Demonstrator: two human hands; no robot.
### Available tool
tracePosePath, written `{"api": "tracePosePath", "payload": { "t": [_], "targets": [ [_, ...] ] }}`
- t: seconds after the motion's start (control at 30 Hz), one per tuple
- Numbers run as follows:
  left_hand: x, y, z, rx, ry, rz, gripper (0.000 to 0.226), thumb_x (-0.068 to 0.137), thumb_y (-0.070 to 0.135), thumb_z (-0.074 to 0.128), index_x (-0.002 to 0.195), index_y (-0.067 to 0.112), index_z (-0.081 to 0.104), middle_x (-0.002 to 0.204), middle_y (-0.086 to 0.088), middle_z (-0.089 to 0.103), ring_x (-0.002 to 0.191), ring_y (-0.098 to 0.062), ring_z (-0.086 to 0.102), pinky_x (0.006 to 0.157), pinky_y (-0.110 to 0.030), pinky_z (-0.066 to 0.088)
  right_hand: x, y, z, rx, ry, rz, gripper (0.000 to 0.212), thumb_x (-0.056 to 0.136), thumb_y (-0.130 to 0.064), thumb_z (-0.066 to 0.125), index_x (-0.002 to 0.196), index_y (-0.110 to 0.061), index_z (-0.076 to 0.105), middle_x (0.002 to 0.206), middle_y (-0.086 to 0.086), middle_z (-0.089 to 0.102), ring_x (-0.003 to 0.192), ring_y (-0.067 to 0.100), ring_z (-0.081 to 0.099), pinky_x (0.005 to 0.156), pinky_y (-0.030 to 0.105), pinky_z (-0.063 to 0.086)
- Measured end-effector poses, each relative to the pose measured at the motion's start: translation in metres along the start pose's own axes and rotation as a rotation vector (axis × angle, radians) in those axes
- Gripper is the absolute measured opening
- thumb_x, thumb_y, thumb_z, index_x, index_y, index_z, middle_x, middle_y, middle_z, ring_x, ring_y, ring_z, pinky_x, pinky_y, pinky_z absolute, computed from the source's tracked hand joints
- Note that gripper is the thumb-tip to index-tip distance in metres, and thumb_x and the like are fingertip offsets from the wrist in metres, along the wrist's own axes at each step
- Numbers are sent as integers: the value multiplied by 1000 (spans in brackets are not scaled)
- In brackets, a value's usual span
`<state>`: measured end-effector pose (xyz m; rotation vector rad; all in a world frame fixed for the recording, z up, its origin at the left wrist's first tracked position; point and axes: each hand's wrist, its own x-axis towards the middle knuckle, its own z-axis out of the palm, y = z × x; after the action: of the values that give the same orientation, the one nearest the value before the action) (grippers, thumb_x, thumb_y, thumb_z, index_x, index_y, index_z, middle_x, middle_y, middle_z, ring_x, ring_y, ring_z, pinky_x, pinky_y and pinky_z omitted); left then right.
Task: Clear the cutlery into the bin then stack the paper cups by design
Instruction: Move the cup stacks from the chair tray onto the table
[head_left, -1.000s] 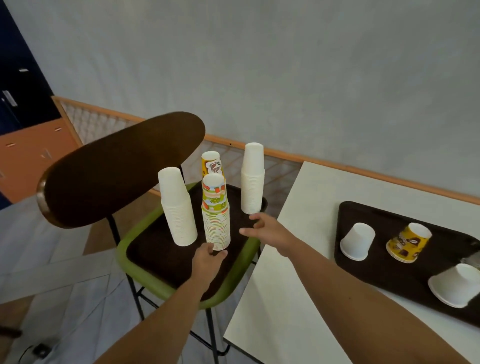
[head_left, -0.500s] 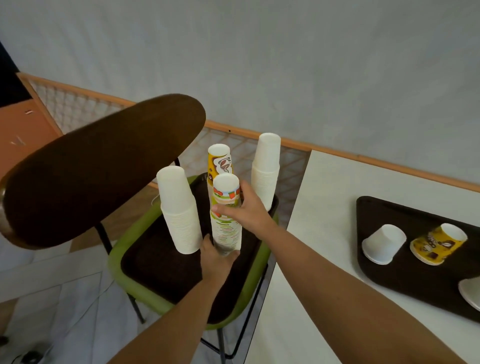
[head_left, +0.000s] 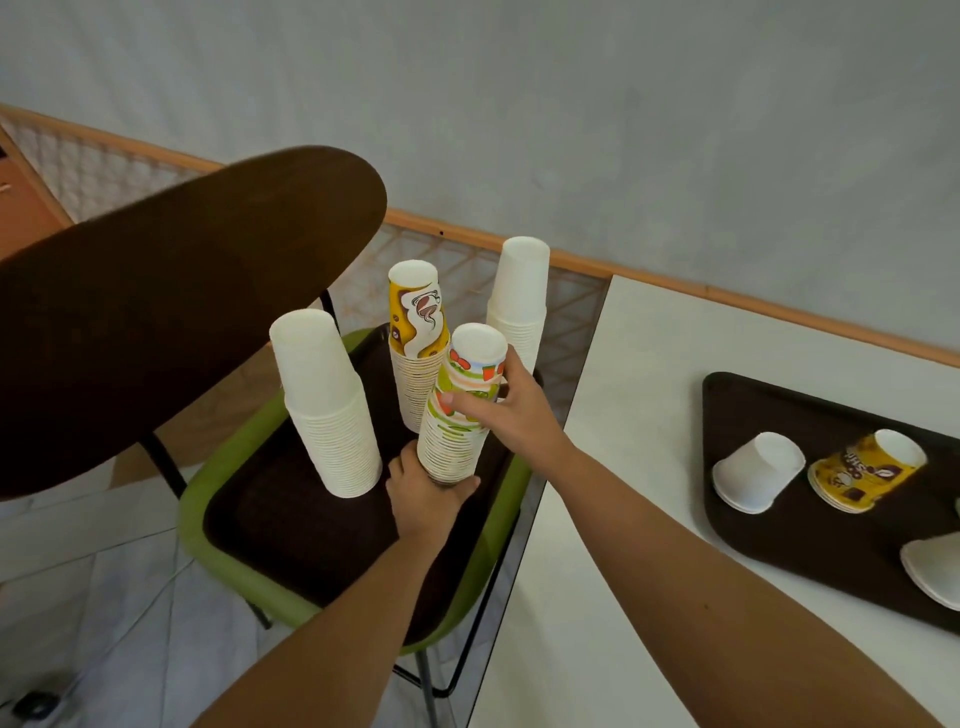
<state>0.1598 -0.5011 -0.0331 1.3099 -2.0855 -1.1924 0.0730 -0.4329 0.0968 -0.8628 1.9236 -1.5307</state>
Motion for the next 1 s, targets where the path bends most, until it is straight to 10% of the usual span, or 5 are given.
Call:
{"api": "tracePosePath", "payload": {
  "t": [1.0],
  "targets": [
    [-74,97,63,-219,-112,10,85,58,21,88,128,17,40,121,-3,57,115,-28,56,89,-46,54,-48,-35,-114,-107,101,-12,57,78,-25,75,126,-24,45,125,-3,58,105,12,57,95,37,47]
  ]
}}
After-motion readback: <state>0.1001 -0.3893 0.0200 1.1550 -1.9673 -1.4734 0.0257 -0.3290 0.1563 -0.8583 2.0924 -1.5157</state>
